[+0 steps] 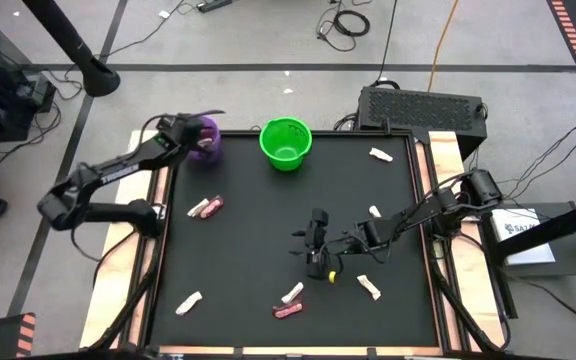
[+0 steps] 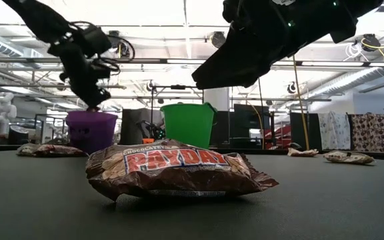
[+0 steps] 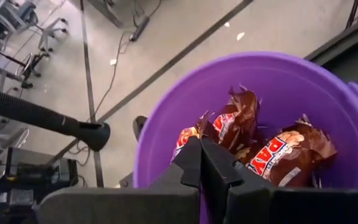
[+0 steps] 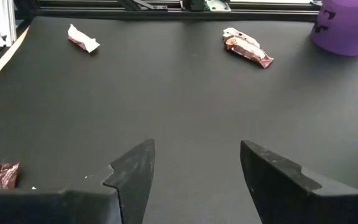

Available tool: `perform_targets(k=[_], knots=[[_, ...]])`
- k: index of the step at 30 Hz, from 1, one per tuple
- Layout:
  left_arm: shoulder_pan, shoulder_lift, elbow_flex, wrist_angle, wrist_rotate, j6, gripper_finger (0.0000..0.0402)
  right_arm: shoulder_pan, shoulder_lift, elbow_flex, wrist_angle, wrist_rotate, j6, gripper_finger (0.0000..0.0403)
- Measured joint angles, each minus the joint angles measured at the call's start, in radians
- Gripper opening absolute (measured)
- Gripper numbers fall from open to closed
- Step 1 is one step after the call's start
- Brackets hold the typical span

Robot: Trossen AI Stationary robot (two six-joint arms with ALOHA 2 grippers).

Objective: Sort candy by brand, put in halloween buckets
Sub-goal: Put the brown chocolate bar into the purple bucket

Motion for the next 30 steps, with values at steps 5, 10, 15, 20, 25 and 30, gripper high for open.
perform_targets(k=[5,10,15,20,25,30], knots=[[0.006,0.07,0.0,0.036,0.007,0.004,0.0016,0.0,0.0,0.0,-0.003,0.0,0.0,0.0228],[-0.011,0.082,0.0,0.053,0.098,0.026,0.0036,0.0,0.0,0.0,-0.003,0.001,0.0,0.0228],[-0.027,0.077,-0.001,0.056,0.11,0.047,0.0055,0.0,0.0,0.0,-0.003,0.001,0.0,0.0228],[-0.03,0.037,-0.001,0.056,0.096,0.041,0.0079,0.0,0.0,0.0,-0.003,0.001,0.0,0.0228],[-0.054,-0.056,-0.001,-0.031,0.117,-0.092,0.01,0.0,0.0,0.0,-0.003,0.001,0.0,0.0228],[-0.144,-0.138,-0.001,-0.117,0.586,-0.131,0.0102,-0.002,0.0,0.0,-0.002,0.001,-0.001,0.0228]])
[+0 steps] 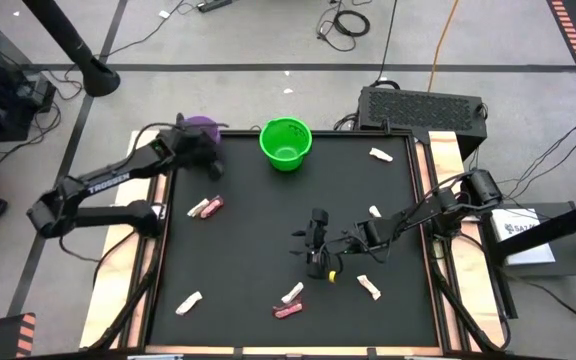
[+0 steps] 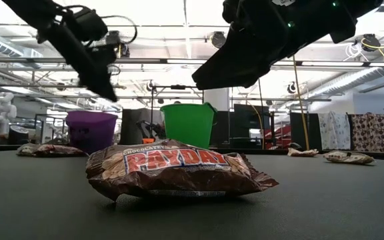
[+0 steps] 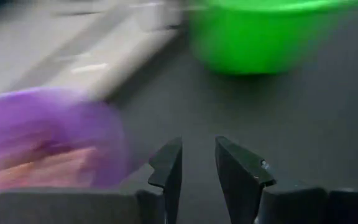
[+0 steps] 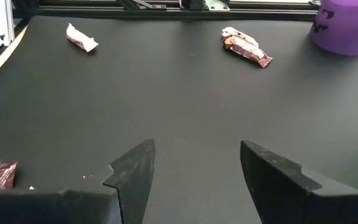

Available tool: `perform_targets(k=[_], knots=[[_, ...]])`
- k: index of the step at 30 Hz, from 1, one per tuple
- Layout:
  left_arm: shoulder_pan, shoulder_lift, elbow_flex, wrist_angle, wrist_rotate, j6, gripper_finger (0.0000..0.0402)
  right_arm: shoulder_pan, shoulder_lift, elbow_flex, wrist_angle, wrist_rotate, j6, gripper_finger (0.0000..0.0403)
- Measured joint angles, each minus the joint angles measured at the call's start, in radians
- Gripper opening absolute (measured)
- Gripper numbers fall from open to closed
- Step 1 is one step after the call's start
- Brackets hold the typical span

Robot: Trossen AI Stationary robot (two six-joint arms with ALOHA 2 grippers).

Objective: Sort candy by brand, put in halloween buckets
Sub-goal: Put the brown chocolate bar into the purple bucket

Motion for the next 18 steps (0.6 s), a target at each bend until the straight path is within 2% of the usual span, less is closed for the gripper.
perform_targets(k=[3,5,10,14,18], knots=[[-0.113,-0.003,0.0,0.0,0.304,-0.043,0.0102,-0.005,0.0,0.0,0.008,0.0,-0.004,0.0228],[-0.232,0.008,-0.009,0.012,0.382,-0.059,0.0102,-0.007,0.0,0.0,0.014,0.0,-0.003,0.0228],[-0.554,0.059,-0.06,0.094,0.377,-0.062,0.0102,-0.007,0.0,0.0,0.013,0.0,-0.003,0.0228],[-0.801,0.15,-0.115,0.336,0.378,-0.059,0.0102,-0.007,0.0,0.0,0.013,-0.001,-0.002,0.0228],[-1.01,0.305,-0.119,0.595,0.377,-0.055,0.0102,-0.007,0.0,0.0,0.012,-0.003,-0.003,0.0228]])
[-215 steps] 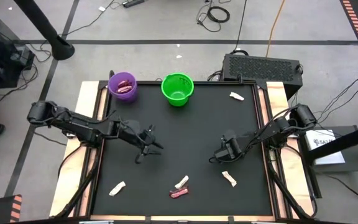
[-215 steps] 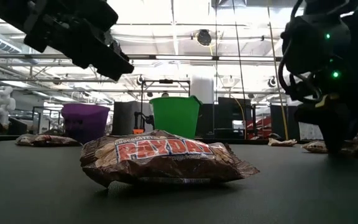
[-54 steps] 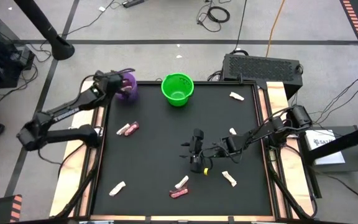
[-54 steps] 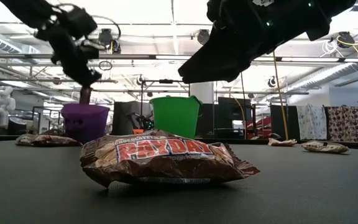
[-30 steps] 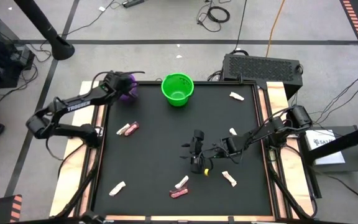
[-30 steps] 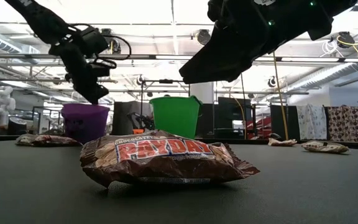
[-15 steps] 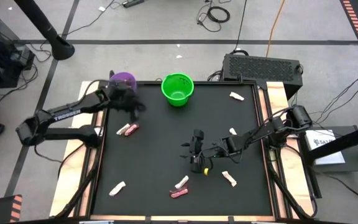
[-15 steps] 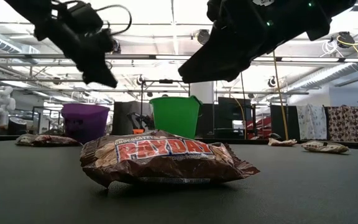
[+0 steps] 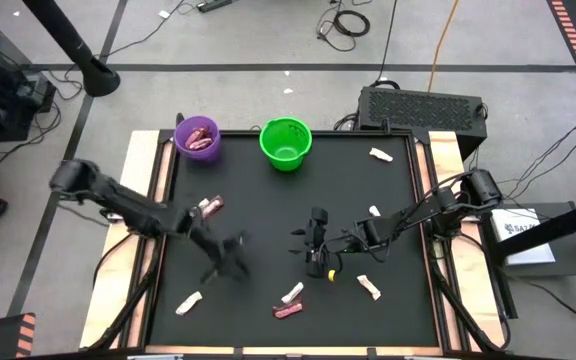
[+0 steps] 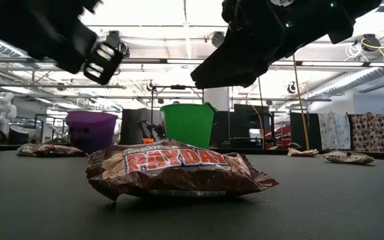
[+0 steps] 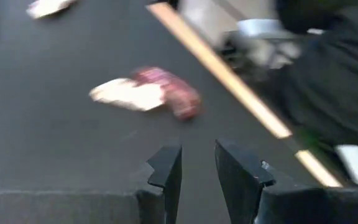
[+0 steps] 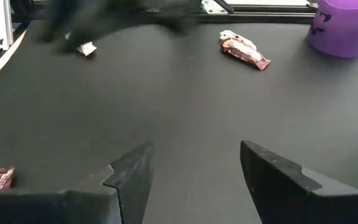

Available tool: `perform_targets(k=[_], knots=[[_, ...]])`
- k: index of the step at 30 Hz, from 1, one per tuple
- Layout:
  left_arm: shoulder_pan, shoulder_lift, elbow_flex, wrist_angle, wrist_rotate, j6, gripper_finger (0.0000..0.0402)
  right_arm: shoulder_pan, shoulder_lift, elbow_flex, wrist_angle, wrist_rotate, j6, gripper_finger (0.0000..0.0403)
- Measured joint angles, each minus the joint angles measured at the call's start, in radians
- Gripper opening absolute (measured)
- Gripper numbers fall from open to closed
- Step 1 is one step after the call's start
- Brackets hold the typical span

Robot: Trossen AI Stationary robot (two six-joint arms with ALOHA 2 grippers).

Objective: Sort candy by brand, put in halloween buckets
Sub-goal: Put the brown chocolate bar into the purple bucket

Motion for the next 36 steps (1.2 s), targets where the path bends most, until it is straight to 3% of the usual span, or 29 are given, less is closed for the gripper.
perform_targets(k=[3,6,14,17,22,29,36], knots=[[-0.115,0.135,0.002,0.208,-0.03,-0.001,0.0102,0.0,0.0,0.0,-0.001,0.0,0.0,0.0228],[-0.18,0.252,0.034,0.321,-0.141,-0.006,0.0102,0.0,0.0,0.0,-0.001,0.0,0.0,0.0228],[-0.199,0.449,0.142,0.334,-0.222,-0.057,0.0103,0.008,0.0,0.0,-0.003,0.0,0.078,0.0228],[-0.202,0.493,0.163,0.331,-0.277,-0.058,0.0103,0.02,0.0,0.0,-0.008,0.0,0.106,0.0228],[-0.207,0.533,0.187,0.331,-0.285,-0.077,0.0108,0.049,0.0,0.0,-0.013,0.0,0.168,0.0228],[-0.228,0.566,0.193,0.353,-0.289,-0.138,0.0185,0.097,0.0,0.0,-0.016,0.0,0.178,0.0228],[-0.232,0.58,0.193,0.383,-0.394,-0.245,0.0252,0.099,0.0,0.0,-0.006,0.003,0.161,0.0228]])
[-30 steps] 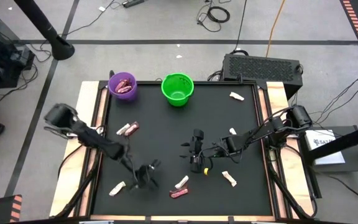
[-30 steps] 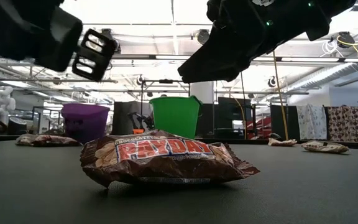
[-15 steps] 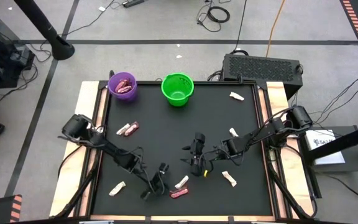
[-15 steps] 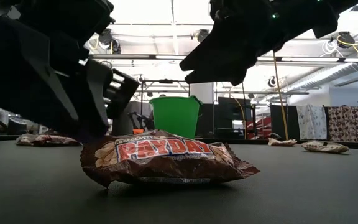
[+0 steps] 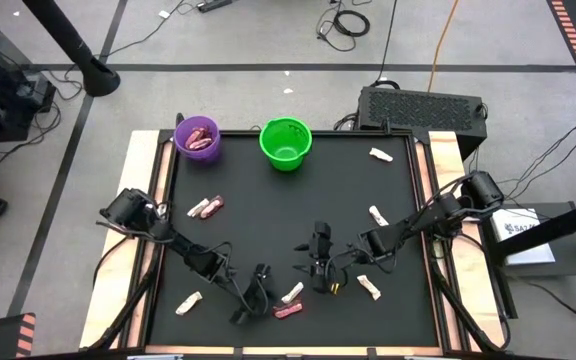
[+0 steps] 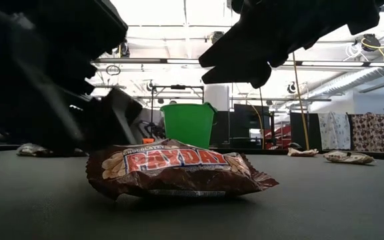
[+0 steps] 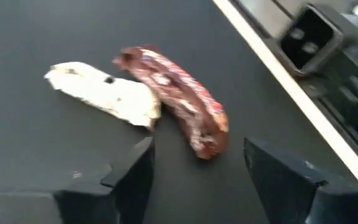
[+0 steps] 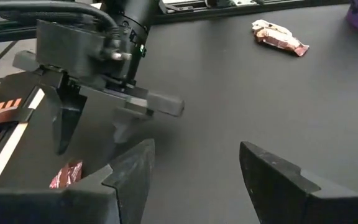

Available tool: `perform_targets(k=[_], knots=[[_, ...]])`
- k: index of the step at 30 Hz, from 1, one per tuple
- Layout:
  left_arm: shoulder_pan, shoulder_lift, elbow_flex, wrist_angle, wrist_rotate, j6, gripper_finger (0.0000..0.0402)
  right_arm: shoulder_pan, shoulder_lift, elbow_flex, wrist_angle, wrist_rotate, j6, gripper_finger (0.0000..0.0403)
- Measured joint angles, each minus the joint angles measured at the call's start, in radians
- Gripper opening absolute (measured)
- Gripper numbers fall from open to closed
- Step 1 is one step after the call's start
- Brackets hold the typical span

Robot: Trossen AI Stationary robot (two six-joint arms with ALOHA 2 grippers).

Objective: Sort candy by brand, put in halloween buckets
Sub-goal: Put the brown chocolate bar into the purple bucket

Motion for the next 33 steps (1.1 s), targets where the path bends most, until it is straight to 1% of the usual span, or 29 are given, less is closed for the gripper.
perform_targets(k=[2,6,8,14,18,24,29,33], knots=[[0.0,0.004,0.0,0.002,-0.018,-0.048,0.0255,-0.003,0.0,0.0,0.0,0.001,0.0,0.0228],[0.0,0.004,0.001,0.045,0.0,-0.075,0.0256,-0.005,0.0,0.0,0.0,0.002,0.0,0.0228],[-0.005,0.004,0.006,0.05,0.005,-0.065,0.0256,-0.005,0.0,0.0,0.0,0.002,0.001,0.0228],[-0.014,0.004,0.02,0.049,0.006,0.029,0.0256,-0.004,0.0,0.0,-0.001,0.002,0.026,0.0228],[-0.014,0.026,0.021,0.069,0.009,0.029,0.0256,-0.004,0.0,0.0,-0.001,0.001,0.029,0.0228],[-0.016,0.101,0.053,0.074,0.019,0.029,0.0256,-0.004,0.0,0.0,-0.001,0.001,0.03,0.0228],[-0.016,0.106,0.073,0.076,0.049,0.029,0.0254,-0.004,0.0,0.0,-0.005,0.001,0.036,0.0228],[-0.016,0.104,0.081,0.077,0.068,0.029,0.0236,-0.004,0.0,0.0,-0.01,0.001,0.037,0.0228]])
